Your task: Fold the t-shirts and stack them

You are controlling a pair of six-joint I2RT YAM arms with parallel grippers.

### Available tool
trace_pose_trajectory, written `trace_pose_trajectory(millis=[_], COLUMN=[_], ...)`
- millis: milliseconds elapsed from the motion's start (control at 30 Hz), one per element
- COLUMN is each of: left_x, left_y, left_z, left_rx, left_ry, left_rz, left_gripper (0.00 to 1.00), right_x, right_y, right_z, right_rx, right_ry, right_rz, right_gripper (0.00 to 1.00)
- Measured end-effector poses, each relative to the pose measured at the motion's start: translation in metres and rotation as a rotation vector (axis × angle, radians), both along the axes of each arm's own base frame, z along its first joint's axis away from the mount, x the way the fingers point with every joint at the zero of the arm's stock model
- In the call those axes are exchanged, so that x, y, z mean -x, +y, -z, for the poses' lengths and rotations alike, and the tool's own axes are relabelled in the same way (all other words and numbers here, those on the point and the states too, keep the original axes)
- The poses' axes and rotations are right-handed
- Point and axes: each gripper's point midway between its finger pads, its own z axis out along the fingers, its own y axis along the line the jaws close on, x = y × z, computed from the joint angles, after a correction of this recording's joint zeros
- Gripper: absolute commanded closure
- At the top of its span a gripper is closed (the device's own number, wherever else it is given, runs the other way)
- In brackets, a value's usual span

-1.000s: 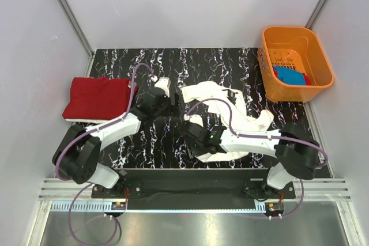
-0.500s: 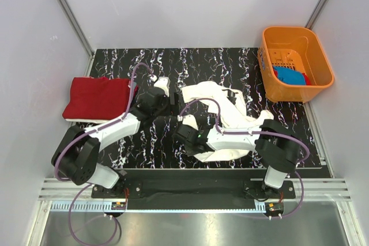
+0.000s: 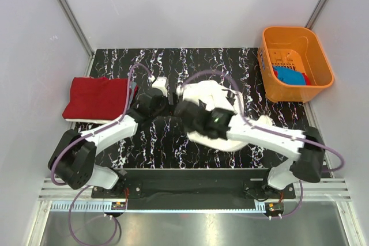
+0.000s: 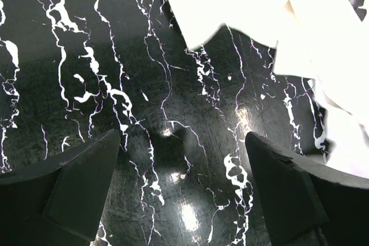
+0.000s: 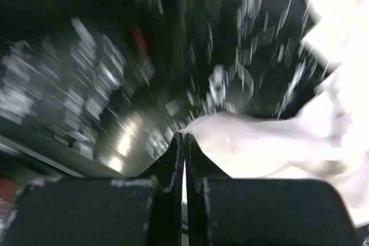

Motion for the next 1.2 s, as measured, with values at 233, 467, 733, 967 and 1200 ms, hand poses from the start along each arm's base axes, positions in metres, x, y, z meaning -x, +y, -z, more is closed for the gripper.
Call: trace_pose_trajectory(millis=[233, 467, 733, 967, 1200], left_x=[0.005, 0.003, 0.006, 0.006, 0.015], left_y=[0.003, 0.002, 0.001, -0.002, -0.024], left_z=[-0.001, -0.014, -0.011, -0.014, -0.014], left_rx=[0.007, 0.033, 0.040, 0.054, 0.087], left_ry=[-0.012, -0.047, -0.041, -0.052, -0.050], left_rz=[0.001, 0.001, 0.016, 0.027, 0.145], left_gripper=[0.03, 0.02, 0.02, 0.01, 0.04], right_x=[-0.090, -0.091, -0.092, -0.101, -0.050], right_y=[-0.028, -0.097, -0.131, -0.120, -0.193], right_z=[-0.273, -0.449, -0.412, -0.324, -0.302], right_rx=[-0.403, -0.599, -0.449, -0.286, -0.317], right_ry=[-0.417, -0.749, -0.730, -0.606, -0.620], right_rz=[0.127, 0.227, 0.302, 0.273, 0.391], right_gripper=[1.00, 1.00, 1.00, 1.00, 1.00])
